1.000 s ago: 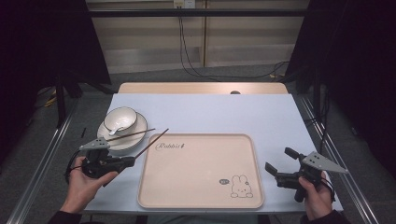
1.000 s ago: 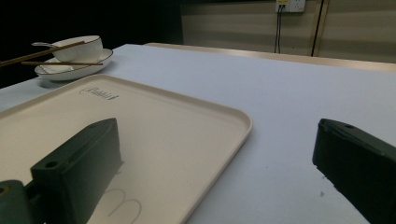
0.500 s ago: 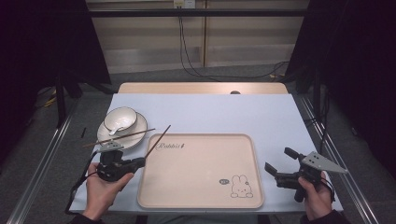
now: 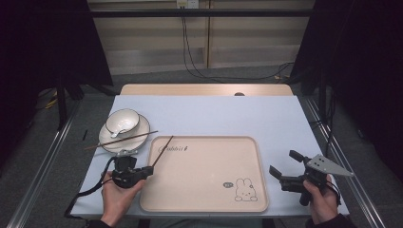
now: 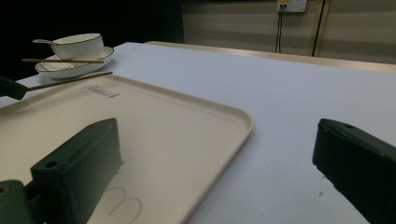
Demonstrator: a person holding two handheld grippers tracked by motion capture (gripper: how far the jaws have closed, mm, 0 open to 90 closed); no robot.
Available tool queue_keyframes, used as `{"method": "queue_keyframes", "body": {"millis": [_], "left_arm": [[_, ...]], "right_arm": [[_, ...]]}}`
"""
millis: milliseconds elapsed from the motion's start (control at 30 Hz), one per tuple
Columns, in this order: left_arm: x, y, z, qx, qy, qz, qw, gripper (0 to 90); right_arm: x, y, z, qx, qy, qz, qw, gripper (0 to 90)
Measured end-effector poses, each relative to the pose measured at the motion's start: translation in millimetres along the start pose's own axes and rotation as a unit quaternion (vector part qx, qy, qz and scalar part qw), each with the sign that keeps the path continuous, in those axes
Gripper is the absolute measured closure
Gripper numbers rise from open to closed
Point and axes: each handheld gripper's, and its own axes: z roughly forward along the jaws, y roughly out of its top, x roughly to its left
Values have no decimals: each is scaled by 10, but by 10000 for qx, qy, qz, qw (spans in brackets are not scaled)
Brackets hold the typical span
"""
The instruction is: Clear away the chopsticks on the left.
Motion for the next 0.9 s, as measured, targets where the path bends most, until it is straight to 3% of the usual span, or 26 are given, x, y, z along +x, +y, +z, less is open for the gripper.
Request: {"method": "queue_keyframes", "body": {"millis": [100, 200, 400, 900], "left_arm": [[-25, -25, 65, 148, 82, -51, 9998, 848], [-22, -9, 96, 147, 181, -176, 9996, 848], [-38, -14, 183, 302, 182, -276, 9990, 846], [-52, -13, 199, 273, 132, -384, 9988, 827]], "right_arm": [[2, 1, 1, 7, 2, -1, 10000, 9], [2, 0, 4, 12, 11, 0, 10000, 9], [5, 0, 5, 20, 25, 7, 10000, 9], [5, 0, 11, 18, 23, -33, 10000, 9]]}}
